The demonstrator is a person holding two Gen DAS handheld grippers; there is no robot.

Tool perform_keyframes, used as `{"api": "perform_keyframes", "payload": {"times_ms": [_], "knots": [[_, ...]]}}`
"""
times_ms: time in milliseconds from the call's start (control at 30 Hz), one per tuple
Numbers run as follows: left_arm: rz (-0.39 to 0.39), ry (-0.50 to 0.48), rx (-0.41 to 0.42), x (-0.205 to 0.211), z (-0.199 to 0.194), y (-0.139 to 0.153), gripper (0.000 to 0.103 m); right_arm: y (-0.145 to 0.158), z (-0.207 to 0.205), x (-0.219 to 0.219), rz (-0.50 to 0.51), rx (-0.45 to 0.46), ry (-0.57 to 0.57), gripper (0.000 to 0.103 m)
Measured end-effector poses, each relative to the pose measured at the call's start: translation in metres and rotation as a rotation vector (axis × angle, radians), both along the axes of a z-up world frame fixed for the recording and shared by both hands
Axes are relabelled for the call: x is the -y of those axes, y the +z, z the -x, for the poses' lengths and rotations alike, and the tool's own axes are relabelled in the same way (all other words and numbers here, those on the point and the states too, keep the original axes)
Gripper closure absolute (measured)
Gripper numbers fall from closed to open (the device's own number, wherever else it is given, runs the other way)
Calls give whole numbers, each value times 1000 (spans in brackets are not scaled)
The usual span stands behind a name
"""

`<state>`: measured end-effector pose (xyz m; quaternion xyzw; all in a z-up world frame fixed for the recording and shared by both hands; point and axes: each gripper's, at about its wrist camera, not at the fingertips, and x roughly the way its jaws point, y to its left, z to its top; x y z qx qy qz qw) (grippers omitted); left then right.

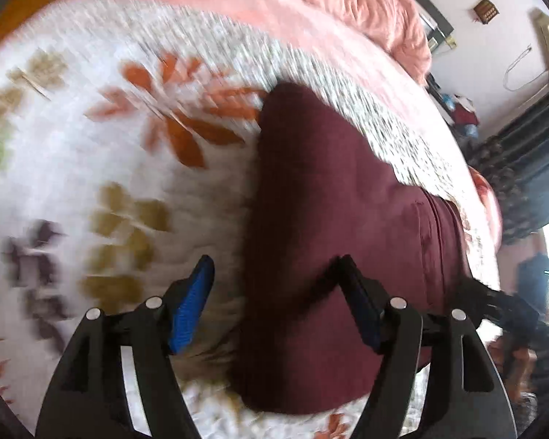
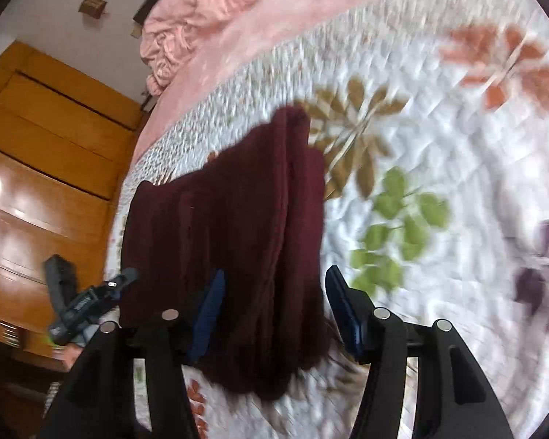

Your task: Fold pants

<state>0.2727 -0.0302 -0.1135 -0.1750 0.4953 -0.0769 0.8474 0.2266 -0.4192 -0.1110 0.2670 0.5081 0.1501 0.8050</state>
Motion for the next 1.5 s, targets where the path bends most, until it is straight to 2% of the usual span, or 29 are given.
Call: {"api": "perform_keyframes", "payload": {"times_ms": [33, 100, 167, 200, 267, 333, 467, 533, 600, 733, 767, 833, 933, 1000, 1133, 1333, 1500], "knots": [[-45, 29, 57, -2, 12, 15, 35, 17, 11, -3, 30, 52, 11, 46], [-76, 23, 160, 4, 33, 42, 35, 40, 25, -10, 38, 123, 50, 46], [-102, -5, 227, 20, 49, 61, 33, 63, 37, -31, 50, 191, 109, 46], [-100, -23, 233, 31, 50, 65, 32, 69, 38, -43, 74, 201, 128, 46], [-95, -59, 221, 47, 53, 65, 31, 73, 47, -62, 133, 209, 160, 46], [-125, -82, 195, 56, 55, 55, 31, 64, 50, -74, 209, 188, 173, 46], [-157, -87, 112, 62, 51, 24, 31, 30, 59, -68, 223, 94, 143, 50], [-193, -83, 44, 59, 49, 3, 31, 16, 60, -64, 231, 67, 132, 51], [-195, -87, 36, 55, 52, -4, 29, 11, 61, -62, 222, 60, 120, 53], [-188, -61, 45, 47, 65, 12, 31, 34, 74, -64, 237, 96, 99, 52], [-191, -62, 61, 46, 69, 19, 30, 42, 80, -64, 257, 106, 83, 47], [-219, -59, 94, 47, 85, 38, 15, 56, 92, -67, 301, 127, 56, 38], [-240, -49, 127, 47, 105, 55, 13, 74, 117, -75, 335, 160, 43, 29], [-256, -47, 122, 48, 116, 63, 12, 81, 128, -79, 346, 164, 33, 17], [-284, -32, 114, 48, 134, 74, 9, 93, 147, -90, 361, 165, 31, 5], [-281, -33, 92, 45, 153, 84, 9, 100, 166, -100, 370, 142, 31, 4], [-324, -43, 94, 47, 166, 89, 9, 100, 175, -104, 406, 121, 19, 4]]}}
